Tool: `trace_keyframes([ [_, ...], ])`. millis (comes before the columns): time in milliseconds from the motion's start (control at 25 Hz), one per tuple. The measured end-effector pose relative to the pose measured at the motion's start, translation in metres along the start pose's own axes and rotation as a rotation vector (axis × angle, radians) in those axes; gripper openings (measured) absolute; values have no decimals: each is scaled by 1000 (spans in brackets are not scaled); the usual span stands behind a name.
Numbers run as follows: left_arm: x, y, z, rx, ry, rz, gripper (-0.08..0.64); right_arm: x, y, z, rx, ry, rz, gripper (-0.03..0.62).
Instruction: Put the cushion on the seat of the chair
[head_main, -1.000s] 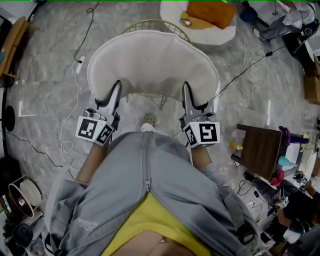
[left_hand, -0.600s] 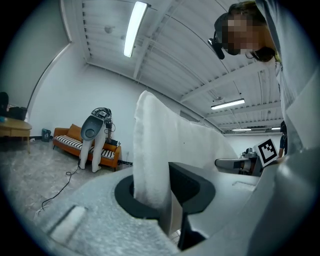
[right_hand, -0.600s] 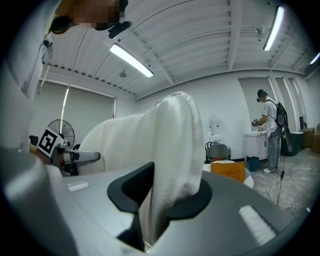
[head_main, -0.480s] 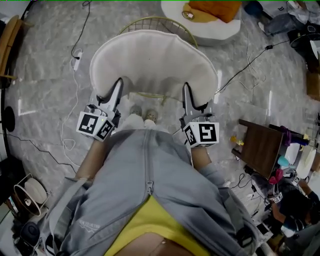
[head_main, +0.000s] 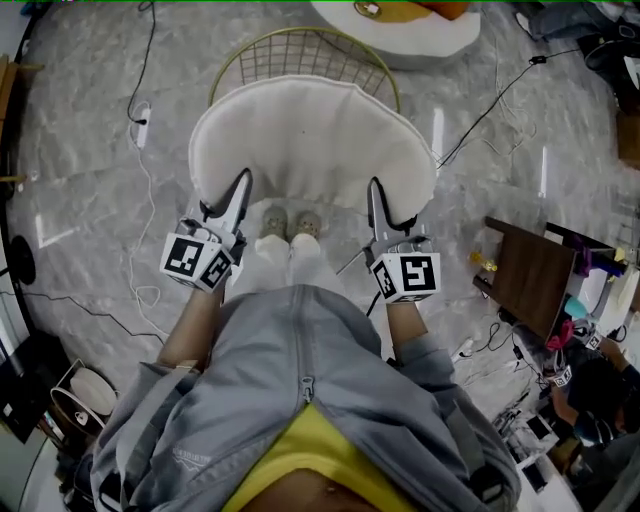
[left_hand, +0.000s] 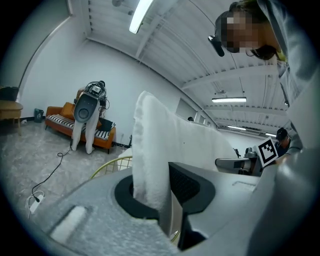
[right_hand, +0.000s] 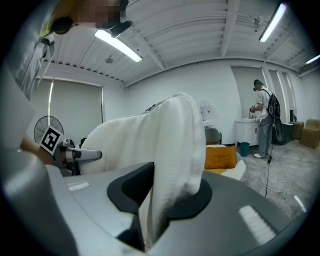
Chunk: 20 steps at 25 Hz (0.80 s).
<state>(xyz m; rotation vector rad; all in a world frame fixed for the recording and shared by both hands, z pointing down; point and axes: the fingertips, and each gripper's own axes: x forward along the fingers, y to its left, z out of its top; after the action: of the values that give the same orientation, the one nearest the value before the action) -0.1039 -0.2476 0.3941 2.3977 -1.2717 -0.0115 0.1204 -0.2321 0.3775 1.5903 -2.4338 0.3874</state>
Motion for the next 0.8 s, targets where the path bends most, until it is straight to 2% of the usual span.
trace_keyframes([
  [440, 51, 53, -88, -59, 109, -8, 69, 54, -26, -93, 44, 106, -10, 86],
  [800, 80, 95, -177, -108, 200, -8, 69, 97, -41, -181, 47, 190, -3, 86],
])
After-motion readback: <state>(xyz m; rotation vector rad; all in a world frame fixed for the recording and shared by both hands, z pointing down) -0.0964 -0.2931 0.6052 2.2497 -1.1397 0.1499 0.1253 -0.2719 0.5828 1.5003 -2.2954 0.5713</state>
